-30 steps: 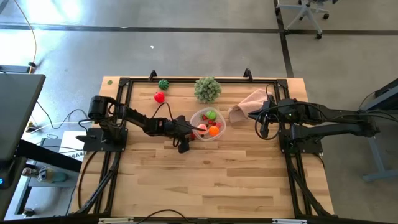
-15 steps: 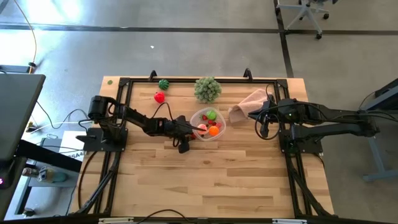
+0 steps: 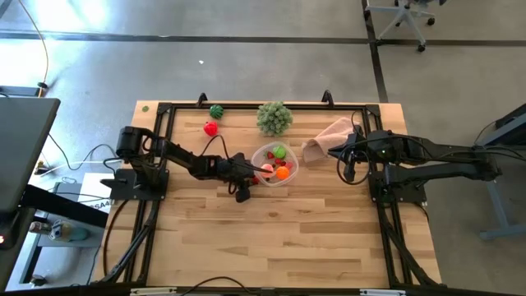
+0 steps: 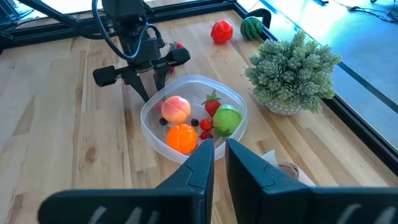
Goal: Pick and placing Produce into tupperware
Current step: Put the right cherry into the container
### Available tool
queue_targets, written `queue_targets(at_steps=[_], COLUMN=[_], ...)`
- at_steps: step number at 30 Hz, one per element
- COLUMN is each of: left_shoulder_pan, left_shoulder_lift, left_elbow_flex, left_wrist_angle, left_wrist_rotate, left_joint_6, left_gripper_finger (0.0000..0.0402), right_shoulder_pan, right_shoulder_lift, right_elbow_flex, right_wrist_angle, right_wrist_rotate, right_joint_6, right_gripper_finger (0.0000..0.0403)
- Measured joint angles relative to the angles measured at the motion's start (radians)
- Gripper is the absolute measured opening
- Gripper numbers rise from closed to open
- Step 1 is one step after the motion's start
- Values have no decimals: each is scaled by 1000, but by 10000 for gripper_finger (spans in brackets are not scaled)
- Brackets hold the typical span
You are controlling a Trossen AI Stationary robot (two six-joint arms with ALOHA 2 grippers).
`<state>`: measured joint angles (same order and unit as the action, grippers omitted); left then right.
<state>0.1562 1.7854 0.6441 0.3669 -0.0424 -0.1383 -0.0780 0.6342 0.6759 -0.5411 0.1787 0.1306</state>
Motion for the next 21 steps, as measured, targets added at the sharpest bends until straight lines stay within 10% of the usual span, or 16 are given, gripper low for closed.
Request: queue_targets(at_steps=[21], left_shoulder_pan=[-46], left_shoulder_lift=[-4], left_elbow_flex=[-39], left_wrist_angle=[-20], left_wrist_rotate=[-9], left_joint_6=[-70], left_gripper_finger=[99], right_shoulder_pan=[0], right_shoulder_lift=[0], right_elbow_flex=[0], right_wrist_angle=[0], right_wrist_rotate=[-3], right_joint_6=[0], right_gripper_finger=[30])
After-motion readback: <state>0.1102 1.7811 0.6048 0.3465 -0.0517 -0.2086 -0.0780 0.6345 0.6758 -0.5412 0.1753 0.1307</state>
